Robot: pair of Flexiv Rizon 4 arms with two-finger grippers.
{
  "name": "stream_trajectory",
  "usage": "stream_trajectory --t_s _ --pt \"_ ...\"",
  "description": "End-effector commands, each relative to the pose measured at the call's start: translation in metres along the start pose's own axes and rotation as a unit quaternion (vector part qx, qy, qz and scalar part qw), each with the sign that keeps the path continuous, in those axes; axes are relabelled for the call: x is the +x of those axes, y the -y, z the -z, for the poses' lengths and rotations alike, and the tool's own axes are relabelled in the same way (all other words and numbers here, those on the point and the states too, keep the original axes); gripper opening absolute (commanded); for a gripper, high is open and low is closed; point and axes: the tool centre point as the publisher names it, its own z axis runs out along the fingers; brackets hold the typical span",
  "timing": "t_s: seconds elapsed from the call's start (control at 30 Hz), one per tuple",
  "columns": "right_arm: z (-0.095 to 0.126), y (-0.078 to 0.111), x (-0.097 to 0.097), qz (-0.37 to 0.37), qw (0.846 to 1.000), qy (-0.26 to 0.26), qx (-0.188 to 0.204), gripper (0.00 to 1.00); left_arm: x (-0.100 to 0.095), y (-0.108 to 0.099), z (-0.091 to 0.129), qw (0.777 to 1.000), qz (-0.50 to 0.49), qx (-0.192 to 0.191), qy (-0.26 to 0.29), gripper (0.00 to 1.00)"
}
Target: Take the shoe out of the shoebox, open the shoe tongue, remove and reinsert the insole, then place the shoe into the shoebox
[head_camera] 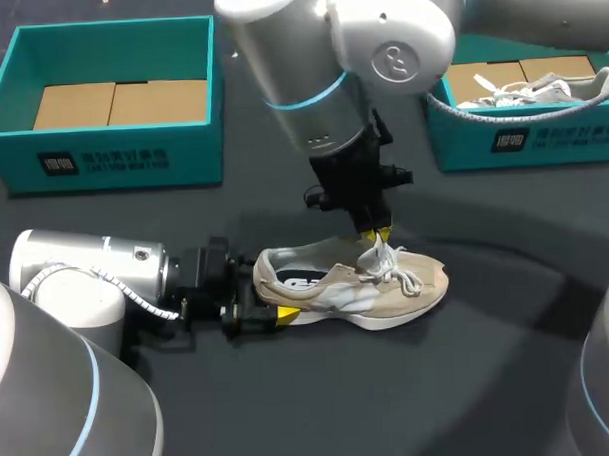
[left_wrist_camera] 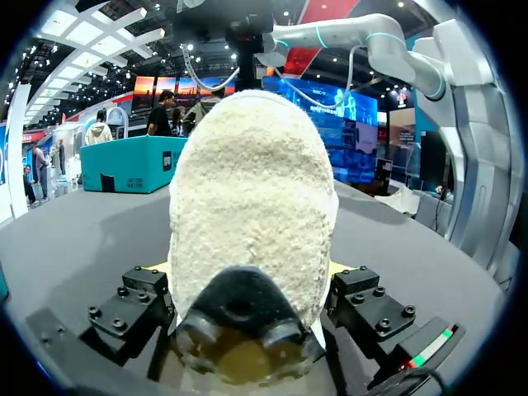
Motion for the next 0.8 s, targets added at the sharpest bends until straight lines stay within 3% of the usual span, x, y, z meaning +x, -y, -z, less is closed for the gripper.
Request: stream_trajectory --t_s 0.03,0.37,0.53,0.6,0.8 --pt "-0.005 0.002 -0.023 0.016 0.994 -0.108 -0.006 0.00 0.001 -0.001 -0.003 1.000 0.000 0.000 0.001 0.00" --pt "-0.005 0.002 -0.023 0.016 0.994 -0.108 -0.006 0.00 0.001 -0.001 -0.003 1.000 0.000 0.000 0.001 0.00" --pt "-0.018 0.001 -0.034 0.075 0.986 -0.146 -0.042 0.00 0.001 -0.001 -0.003 1.000 0.000 0.000 0.001 0.00" --pt "-0.028 -0.002 -0.037 0.089 0.987 -0.133 -0.025 0.00 0.001 -0.001 -0.003 1.000 0.000 0.000 0.001 0.00" --pt "-0.049 -0.008 -0.047 0.103 0.987 -0.120 -0.027 0.00 0.001 -0.001 -0.003 1.000 0.000 0.000 0.001 0.00"
